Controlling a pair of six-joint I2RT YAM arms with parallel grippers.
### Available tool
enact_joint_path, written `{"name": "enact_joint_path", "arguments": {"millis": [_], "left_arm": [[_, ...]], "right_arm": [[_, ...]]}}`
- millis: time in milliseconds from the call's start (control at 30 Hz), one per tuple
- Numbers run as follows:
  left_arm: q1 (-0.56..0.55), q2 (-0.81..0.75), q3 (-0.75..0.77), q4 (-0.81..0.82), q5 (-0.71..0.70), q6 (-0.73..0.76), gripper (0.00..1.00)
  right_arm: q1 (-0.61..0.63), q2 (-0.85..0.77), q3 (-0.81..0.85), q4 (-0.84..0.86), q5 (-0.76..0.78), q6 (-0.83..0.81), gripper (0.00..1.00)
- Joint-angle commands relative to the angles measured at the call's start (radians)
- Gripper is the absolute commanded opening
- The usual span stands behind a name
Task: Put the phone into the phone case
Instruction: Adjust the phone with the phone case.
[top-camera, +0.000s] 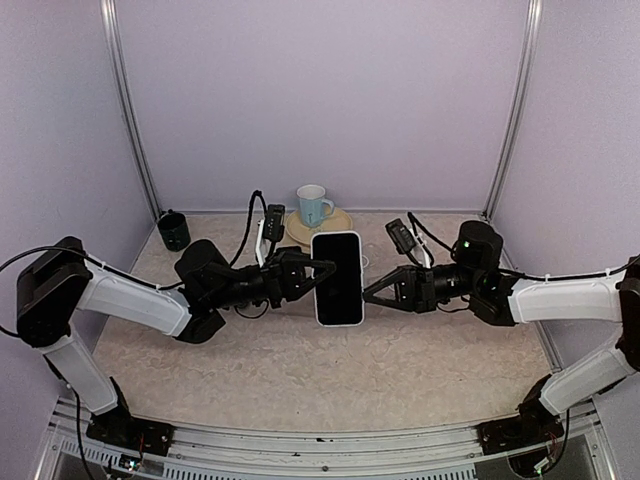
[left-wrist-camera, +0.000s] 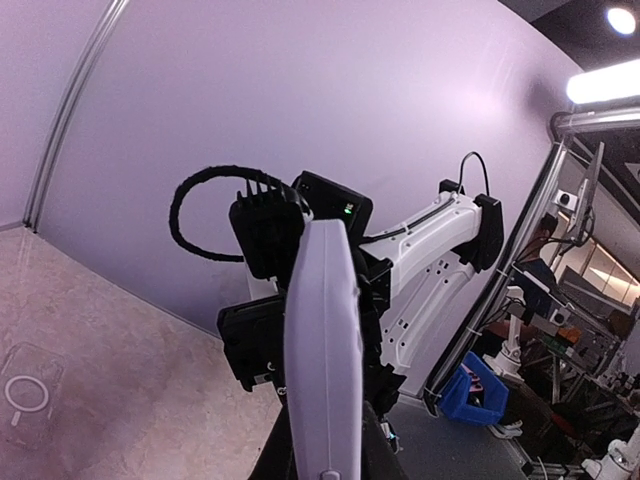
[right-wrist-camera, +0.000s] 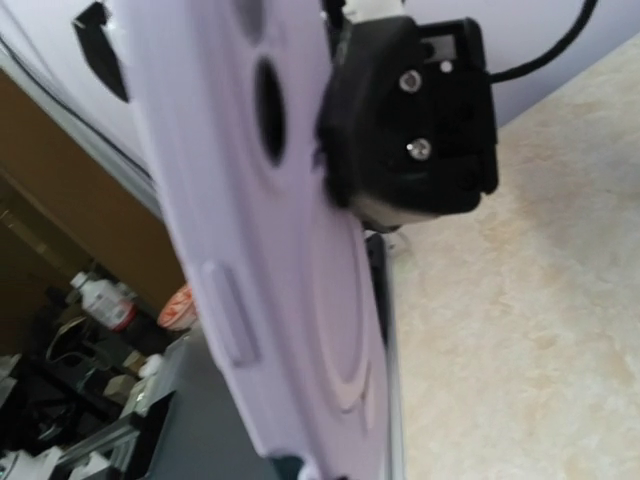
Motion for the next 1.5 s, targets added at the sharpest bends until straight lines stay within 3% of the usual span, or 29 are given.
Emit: {"name": "enact_joint_path", "arguments": {"millis": [0, 200, 367, 533, 800, 1000, 1033, 1167, 1300, 1467], "left_arm": [[-0.002, 0.014, 0.006, 0.12, 0.046, -0.018, 0.0], [-0.001, 0.027, 0.006, 0.154, 0.074, -0.044, 0.0], [0.0, 0.028, 0.005, 0.148, 0.06, -0.042, 0.0], [-0.006, 0.0, 0.008, 0.017, -0.017, 0.038, 0.0], [-0.009, -0.028, 0.006, -0.023, -0.031, 0.069, 0.0], [-0.01, -0.02, 0.005, -0.014, -0.025, 0.063, 0.0], [-0.009, -0.021, 0.004, -0.014, -0.025, 0.064, 0.0], [-0.009, -0.021, 0.002, -0.013, -0.028, 0.064, 0.0], [-0.006, -0.021, -0.001, -0.021, -0.053, 0.06, 0.0], [0.003, -0.021, -0.009, -0.021, -0.086, 0.041, 0.0]], "right_arm": [[0.009, -0.01, -0.024, 0.146, -0.082, 0.074, 0.0], [0.009, -0.019, -0.022, 0.162, -0.089, 0.088, 0.0], [0.01, -0.032, 0.017, -0.032, 0.015, -0.012, 0.0], [0.012, -0.051, 0.076, -0.248, 0.1, -0.104, 0.01], [0.014, -0.06, 0.087, -0.295, 0.096, -0.133, 0.38], [0.013, -0.056, 0.111, -0.349, 0.148, -0.107, 0.55], [0.013, -0.05, 0.118, -0.356, 0.145, -0.105, 0.62], [0.014, -0.055, 0.116, -0.355, 0.171, -0.088, 0.59], [0.012, -0.078, 0.089, -0.278, 0.132, -0.09, 0.72], [0.014, -0.114, 0.047, -0.243, 0.177, -0.122, 0.72]]}}
